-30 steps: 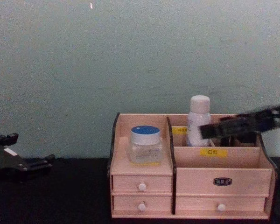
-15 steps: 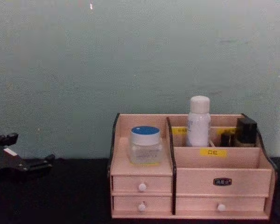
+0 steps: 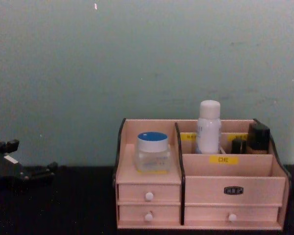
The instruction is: Pick up the facial cleanser and watermelon frost from the table and place them into the tiered storage box.
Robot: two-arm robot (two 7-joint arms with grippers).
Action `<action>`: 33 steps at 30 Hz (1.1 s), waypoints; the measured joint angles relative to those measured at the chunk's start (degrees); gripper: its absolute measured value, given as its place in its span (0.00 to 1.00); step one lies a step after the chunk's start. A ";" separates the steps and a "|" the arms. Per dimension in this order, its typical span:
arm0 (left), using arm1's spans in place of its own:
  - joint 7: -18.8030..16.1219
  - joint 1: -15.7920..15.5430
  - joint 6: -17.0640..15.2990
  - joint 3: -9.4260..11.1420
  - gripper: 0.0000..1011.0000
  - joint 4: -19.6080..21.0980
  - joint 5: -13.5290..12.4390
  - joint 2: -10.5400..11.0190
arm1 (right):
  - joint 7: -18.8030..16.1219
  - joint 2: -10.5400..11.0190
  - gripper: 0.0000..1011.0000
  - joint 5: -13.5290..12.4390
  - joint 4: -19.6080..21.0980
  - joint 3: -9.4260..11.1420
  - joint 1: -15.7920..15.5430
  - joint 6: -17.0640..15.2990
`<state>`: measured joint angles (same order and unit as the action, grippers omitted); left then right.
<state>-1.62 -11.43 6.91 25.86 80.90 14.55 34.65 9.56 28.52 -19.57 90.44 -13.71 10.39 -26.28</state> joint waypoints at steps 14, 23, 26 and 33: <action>0.00 0.00 0.00 0.00 0.99 0.00 0.00 0.00 | 0.83 -0.99 0.99 1.42 -1.76 -0.49 0.11 1.01; 0.00 0.00 0.00 0.00 0.99 0.00 0.00 0.00 | 0.64 -0.86 0.99 1.25 -1.55 -0.44 0.09 0.87; 0.00 0.00 0.00 0.00 0.99 0.00 0.00 0.00 | 0.62 -0.84 0.99 1.22 -1.52 -0.43 0.09 0.86; 0.00 0.00 0.00 0.00 0.99 0.00 0.00 0.00 | 0.56 -0.80 0.99 1.14 -1.45 -0.41 0.09 0.82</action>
<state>-1.62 -11.43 6.91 25.86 80.90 14.55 34.65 10.12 27.72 -18.42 88.99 -14.12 10.48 -25.47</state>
